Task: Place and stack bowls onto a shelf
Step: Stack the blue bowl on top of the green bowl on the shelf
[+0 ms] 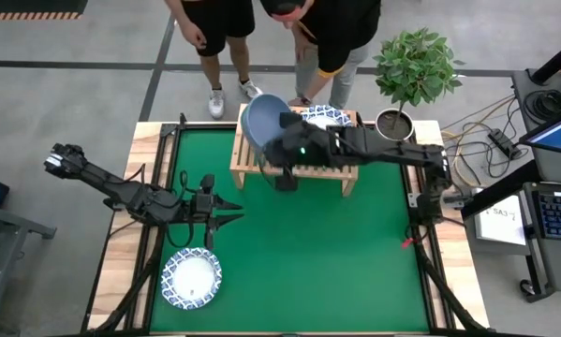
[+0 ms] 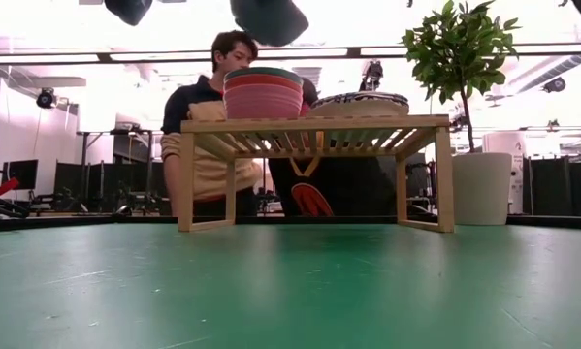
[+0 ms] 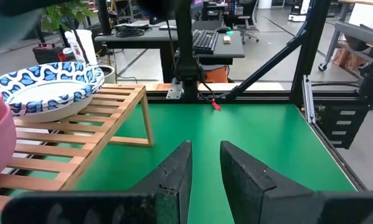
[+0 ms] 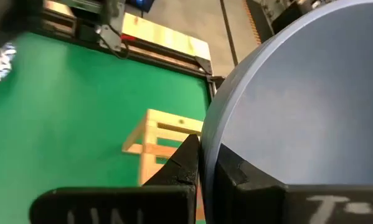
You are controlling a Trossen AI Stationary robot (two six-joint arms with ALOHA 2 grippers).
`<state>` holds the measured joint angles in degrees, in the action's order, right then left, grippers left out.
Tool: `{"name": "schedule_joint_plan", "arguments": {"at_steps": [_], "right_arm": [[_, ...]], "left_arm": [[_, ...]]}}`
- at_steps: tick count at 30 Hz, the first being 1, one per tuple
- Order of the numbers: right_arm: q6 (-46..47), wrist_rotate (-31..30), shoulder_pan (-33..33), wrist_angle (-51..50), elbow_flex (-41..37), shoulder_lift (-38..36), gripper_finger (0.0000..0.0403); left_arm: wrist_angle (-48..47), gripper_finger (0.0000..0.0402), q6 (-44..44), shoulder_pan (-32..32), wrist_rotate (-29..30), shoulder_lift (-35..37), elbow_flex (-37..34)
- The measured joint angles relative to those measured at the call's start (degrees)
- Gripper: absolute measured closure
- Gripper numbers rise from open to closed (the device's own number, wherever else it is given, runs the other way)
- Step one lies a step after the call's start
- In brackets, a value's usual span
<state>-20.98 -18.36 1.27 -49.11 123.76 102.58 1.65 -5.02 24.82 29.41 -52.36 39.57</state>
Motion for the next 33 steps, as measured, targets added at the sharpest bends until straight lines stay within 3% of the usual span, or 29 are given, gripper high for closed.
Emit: {"name": "schedule_joint_plan", "arguments": {"at_steps": [10,18,33], "right_arm": [[-1.6,5.7,8.9,-2.2,2.3,4.0,0.0394],[-0.9,8.2,11.5,-1.6,2.2,5.9,0.039],[3.7,8.3,11.0,-1.6,2.2,5.8,0.0284]], "left_arm": [[-1.8,0.0336,0.2,0.0,0.0,0.4,0.0],[-2.0,0.0336,0.0,0.0,0.0,0.5,0.0],[-2.2,0.0336,0.0,0.0,0.0,0.5,0.0]]}}
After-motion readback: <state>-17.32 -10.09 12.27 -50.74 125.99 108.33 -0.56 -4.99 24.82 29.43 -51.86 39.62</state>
